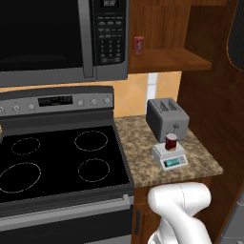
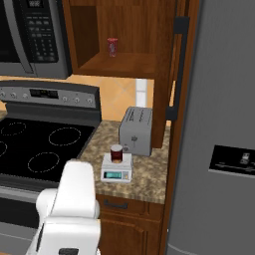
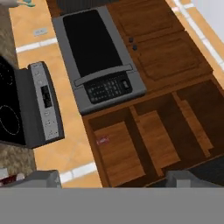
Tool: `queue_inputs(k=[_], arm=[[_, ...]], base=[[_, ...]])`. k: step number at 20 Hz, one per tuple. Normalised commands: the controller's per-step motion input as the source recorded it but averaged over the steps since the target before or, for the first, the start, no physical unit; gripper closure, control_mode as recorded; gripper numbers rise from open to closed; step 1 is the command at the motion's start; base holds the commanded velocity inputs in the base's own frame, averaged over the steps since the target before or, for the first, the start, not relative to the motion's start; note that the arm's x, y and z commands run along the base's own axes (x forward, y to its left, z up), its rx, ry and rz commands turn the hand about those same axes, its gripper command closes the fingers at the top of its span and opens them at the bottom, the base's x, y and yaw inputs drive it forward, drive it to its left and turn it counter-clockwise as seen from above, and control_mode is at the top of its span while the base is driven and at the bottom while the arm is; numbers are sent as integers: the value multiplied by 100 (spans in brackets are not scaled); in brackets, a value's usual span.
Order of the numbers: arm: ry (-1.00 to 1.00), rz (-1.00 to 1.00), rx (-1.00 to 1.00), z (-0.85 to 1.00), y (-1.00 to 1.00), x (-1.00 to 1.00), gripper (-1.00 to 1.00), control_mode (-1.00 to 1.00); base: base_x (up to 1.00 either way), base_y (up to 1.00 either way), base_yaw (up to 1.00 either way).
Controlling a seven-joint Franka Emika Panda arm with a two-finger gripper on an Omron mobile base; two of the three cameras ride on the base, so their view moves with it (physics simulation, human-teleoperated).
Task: Pick the canned food and place it on the digital scale for weighing, and close the cabinet.
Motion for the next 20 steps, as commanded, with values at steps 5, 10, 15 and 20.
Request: queue_inputs(k=[5, 10, 15, 20], arm=[[-35, 1, -1, -36, -5, 26, -100, -100], [-21, 2, 0, -49, -2, 86, -100, -100], [-20, 1, 1, -53, -12, 73, -100, -100], [-32, 0, 7, 5, -8, 45, -100, -100]], base=[[0, 0, 0], [0, 0, 0], [0, 0, 0], [0, 0, 0]])
